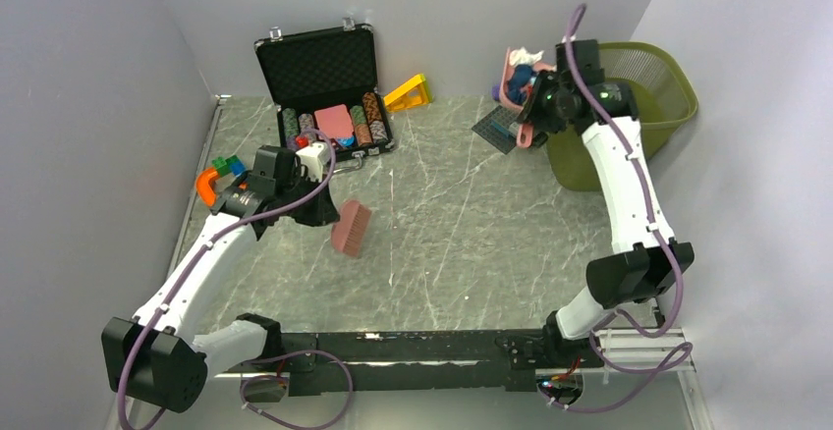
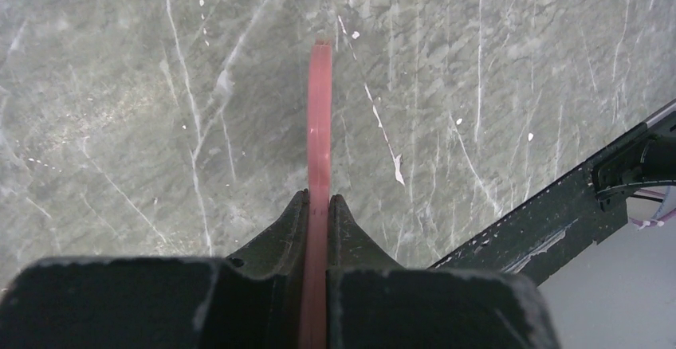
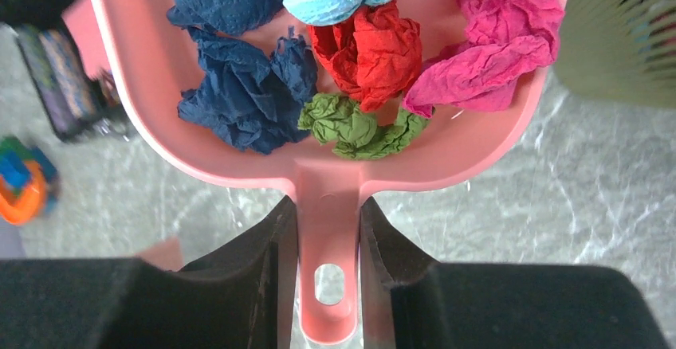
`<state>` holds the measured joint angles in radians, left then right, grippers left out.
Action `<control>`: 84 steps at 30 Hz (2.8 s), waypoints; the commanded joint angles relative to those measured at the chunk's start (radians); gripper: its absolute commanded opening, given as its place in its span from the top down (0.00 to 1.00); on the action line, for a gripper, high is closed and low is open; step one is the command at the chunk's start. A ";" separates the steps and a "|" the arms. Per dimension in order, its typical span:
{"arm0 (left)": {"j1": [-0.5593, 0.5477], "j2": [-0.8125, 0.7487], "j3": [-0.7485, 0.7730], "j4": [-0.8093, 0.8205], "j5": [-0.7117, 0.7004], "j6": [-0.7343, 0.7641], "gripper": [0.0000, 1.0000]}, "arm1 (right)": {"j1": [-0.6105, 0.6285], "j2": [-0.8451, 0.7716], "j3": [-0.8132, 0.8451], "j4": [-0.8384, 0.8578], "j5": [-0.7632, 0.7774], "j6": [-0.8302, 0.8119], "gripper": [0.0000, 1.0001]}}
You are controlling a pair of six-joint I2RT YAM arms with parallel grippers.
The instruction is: Sweep away the paper scraps from the table
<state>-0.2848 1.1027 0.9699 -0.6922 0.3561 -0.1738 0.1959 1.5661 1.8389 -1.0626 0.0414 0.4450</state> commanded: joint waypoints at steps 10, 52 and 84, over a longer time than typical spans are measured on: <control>0.004 -0.013 -0.046 0.066 0.080 -0.006 1.00 | -0.427 0.046 0.151 0.256 -0.600 0.290 1.00; 0.005 -0.004 -0.043 0.053 0.034 0.011 1.00 | -0.728 -0.053 -0.772 2.322 -0.964 1.618 1.00; 0.137 -0.148 -0.079 0.130 -0.098 -0.057 1.00 | 0.280 0.241 -0.504 0.472 0.211 -0.080 1.00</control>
<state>-0.1600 0.9520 0.8871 -0.6075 0.2447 -0.2092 0.4786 1.7302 1.2072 -0.5404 0.0868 0.4274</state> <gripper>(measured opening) 0.106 0.312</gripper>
